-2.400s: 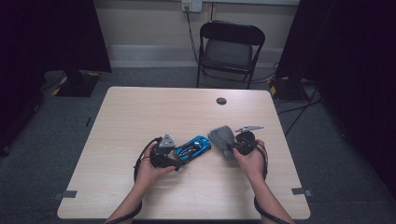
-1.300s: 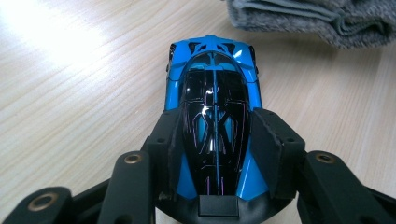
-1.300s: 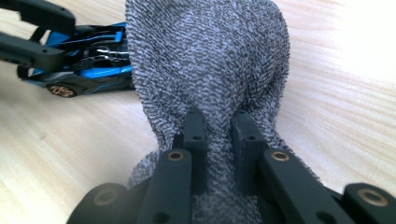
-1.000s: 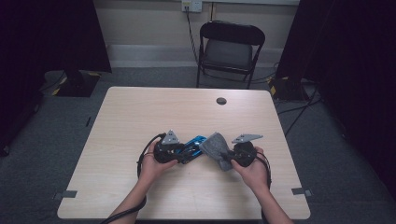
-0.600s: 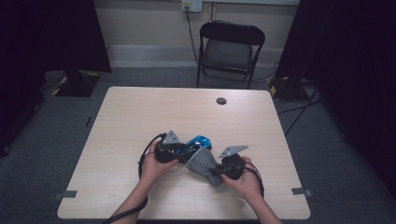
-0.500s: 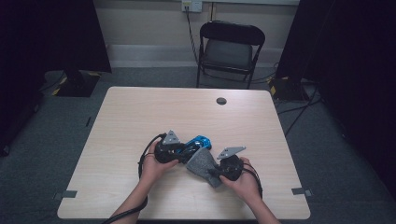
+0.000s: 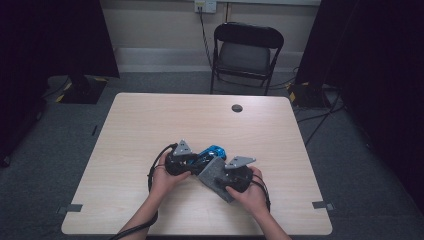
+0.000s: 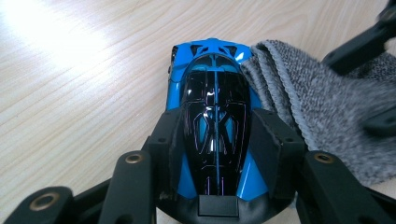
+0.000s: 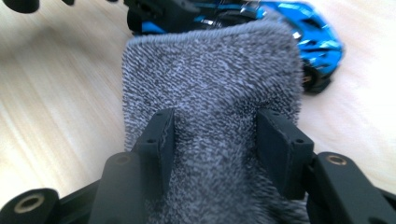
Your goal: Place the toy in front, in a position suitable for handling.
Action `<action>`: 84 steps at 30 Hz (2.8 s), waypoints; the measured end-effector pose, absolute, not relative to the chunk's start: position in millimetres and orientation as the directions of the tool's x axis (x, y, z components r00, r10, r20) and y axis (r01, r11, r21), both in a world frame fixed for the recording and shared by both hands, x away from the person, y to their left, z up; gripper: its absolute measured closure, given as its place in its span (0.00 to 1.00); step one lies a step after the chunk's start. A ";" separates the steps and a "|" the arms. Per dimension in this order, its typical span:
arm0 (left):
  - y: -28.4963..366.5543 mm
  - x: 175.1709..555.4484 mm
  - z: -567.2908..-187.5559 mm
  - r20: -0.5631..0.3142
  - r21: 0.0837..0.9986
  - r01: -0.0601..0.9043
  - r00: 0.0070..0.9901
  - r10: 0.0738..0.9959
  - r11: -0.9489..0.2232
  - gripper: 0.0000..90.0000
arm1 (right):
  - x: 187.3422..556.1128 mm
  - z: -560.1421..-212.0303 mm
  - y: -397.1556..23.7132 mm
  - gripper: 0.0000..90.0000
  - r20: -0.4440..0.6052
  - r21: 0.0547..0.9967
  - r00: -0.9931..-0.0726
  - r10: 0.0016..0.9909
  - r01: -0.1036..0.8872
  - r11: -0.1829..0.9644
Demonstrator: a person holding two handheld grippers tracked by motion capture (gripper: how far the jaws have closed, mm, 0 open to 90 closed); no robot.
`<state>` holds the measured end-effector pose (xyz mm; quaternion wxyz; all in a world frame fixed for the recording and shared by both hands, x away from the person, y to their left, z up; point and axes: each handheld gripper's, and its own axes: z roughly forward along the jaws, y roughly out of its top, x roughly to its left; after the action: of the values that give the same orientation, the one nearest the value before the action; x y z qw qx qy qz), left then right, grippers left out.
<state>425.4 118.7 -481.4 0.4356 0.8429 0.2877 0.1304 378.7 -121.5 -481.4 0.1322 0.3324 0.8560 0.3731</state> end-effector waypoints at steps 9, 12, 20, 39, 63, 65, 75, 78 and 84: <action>118.8 425.0 -482.4 -0.029 0.816 0.367 0.799 0.601 -0.447 0.61 | 382.7 -482.1 -115.0 0.86 0.050 0.684 -0.745 0.665 0.510 0.521; 118.7 424.7 -482.3 -0.033 0.815 0.370 0.798 0.602 -0.446 0.61 | 379.2 -477.9 -112.5 0.88 0.151 0.698 -0.777 0.612 0.522 0.491; 119.9 422.8 -483.5 -0.035 0.821 0.370 0.793 0.608 -0.436 0.61 | 384.4 -482.5 -99.4 0.89 0.167 0.694 -0.774 0.611 0.532 0.484; 118.8 423.6 -484.3 -0.031 0.825 0.364 0.793 0.608 -0.432 0.62 | 409.6 -482.6 -114.0 0.89 0.129 0.699 -0.678 0.724 0.580 0.419; 116.1 424.9 -483.0 -0.036 0.817 0.376 0.790 0.612 -0.437 0.64 | 426.1 -479.8 -136.6 0.89 0.132 0.684 -0.598 0.791 0.633 0.364; 116.0 424.8 -483.1 -0.039 0.817 0.378 0.790 0.612 -0.435 0.64 | 427.3 -479.7 -138.1 0.89 0.128 0.684 -0.594 0.794 0.633 0.363; 114.6 425.5 -482.6 -0.042 0.815 0.382 0.789 0.613 -0.436 0.65 | 432.9 -478.9 -145.0 0.89 0.106 0.685 -0.565 0.818 0.638 0.352; 114.9 425.6 -482.4 -0.041 0.814 0.382 0.790 0.612 -0.438 0.65 | 434.0 -478.2 -147.4 0.89 0.095 0.682 -0.554 0.827 0.642 0.351; 115.8 425.4 -482.1 -0.046 0.811 0.385 0.792 0.609 -0.440 0.65 | 438.9 -479.0 -154.0 0.89 0.102 0.683 -0.537 0.837 0.650 0.333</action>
<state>425.4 115.8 -482.1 0.4383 0.8389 0.2963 0.1276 438.9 -154.0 -479.0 0.1354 0.4618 0.8052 0.3466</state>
